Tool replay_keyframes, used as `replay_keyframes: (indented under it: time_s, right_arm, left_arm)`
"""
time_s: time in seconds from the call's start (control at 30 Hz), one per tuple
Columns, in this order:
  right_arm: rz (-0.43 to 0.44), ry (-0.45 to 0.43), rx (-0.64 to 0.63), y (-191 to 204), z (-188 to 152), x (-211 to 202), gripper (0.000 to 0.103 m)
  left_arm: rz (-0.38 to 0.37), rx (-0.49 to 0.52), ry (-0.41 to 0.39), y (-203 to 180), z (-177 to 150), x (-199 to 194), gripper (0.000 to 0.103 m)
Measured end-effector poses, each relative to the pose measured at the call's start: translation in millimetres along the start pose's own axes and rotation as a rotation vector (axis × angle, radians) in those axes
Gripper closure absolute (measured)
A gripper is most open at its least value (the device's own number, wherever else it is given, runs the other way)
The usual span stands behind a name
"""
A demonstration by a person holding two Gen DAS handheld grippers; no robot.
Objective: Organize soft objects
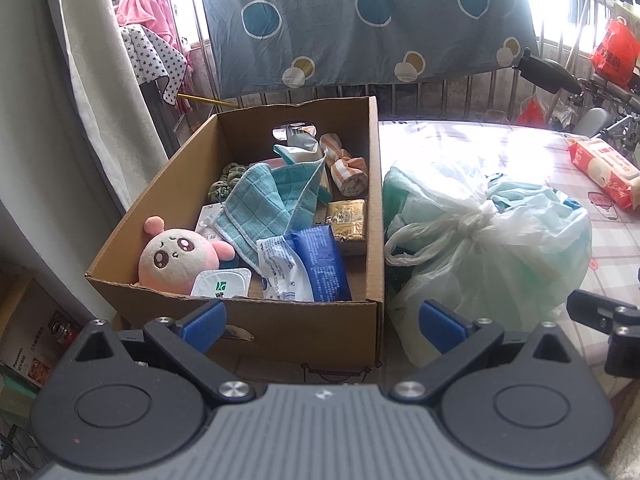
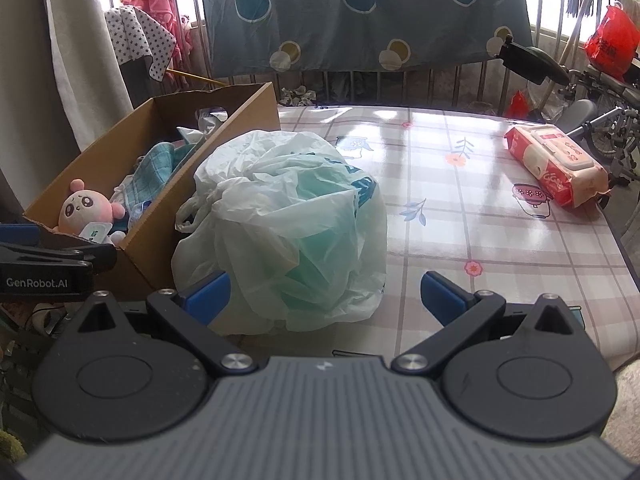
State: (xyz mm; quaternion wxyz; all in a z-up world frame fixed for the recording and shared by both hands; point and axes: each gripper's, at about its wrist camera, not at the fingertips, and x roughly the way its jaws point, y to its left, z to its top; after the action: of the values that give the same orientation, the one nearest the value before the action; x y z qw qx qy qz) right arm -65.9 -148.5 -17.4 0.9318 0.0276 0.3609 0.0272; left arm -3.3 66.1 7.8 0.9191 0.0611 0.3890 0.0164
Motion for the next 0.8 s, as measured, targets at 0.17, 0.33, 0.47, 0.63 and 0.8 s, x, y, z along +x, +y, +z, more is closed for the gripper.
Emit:
replay_keyframes:
  time_s: [0.17, 0.33, 0.47, 0.63, 0.8]
  right_arm:
    - [0.000, 0.004, 0.000, -0.3, -0.2, 1.2, 0.001]
    - [-0.001, 0.005, 0.004, -1.3, 0.4, 2.0, 0.001]
    - [-0.003, 0.005, 0.009, -2.1, 0.8, 2.3, 0.001]
    - [-0.012, 0.006, 0.010, -2.8, 1.8, 2.5, 0.001]
    - [-0.024, 0.003, 0.018, -4.7, 3.1, 3.3, 0.001]
  left_arm:
    - [-0.007, 0.003, 0.006, -1.0, 0.2, 1.0, 0.000]
    - [-0.011, 0.014, 0.006, -3.8, 0.2, 0.6, 0.000]
    - [-0.021, 0.014, 0.008, -4.0, 1.1, 1.1, 0.000]
    - [-0.035, 0.011, 0.003, -4.5, 1.8, 1.6, 0.000]
    - [-0.039, 0.018, 0.005, -5.8, 2.9, 4.6, 0.000]
